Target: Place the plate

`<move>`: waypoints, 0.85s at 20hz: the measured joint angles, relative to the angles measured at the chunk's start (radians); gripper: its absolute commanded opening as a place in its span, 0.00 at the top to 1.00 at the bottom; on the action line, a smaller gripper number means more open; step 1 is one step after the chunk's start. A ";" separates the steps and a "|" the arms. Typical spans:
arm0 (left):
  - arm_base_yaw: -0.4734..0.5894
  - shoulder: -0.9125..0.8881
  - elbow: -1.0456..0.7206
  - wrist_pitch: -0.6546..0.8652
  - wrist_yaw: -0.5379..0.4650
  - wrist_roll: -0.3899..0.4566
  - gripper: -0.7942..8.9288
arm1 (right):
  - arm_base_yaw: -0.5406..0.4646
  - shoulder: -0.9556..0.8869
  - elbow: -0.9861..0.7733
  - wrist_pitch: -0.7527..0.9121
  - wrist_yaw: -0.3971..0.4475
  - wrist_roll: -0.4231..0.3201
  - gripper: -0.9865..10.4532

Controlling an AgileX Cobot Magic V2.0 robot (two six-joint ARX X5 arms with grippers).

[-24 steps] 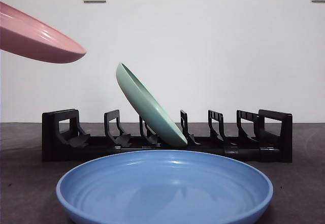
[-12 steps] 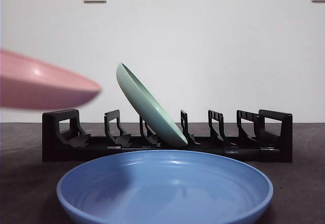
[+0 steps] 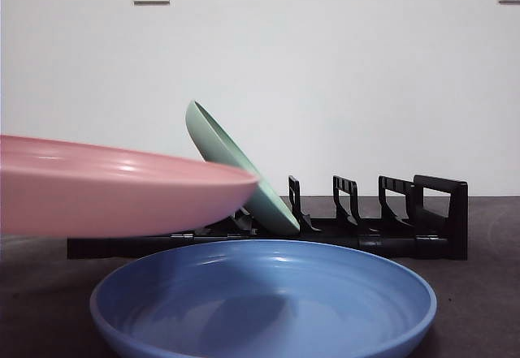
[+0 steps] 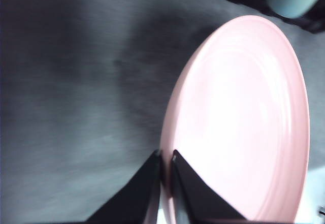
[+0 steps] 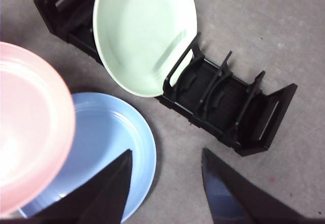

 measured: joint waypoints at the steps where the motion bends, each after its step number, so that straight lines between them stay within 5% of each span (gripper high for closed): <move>1: -0.037 0.015 0.000 0.034 -0.018 -0.026 0.90 | 0.000 0.000 0.000 -0.003 0.000 0.000 0.72; 10: -0.333 0.233 0.000 0.277 -0.203 -0.188 0.90 | 0.000 0.000 0.000 -0.042 0.000 0.000 0.72; 17: -0.436 0.426 0.000 0.455 -0.300 -0.251 0.90 | 0.000 0.000 0.000 -0.057 0.000 0.000 0.72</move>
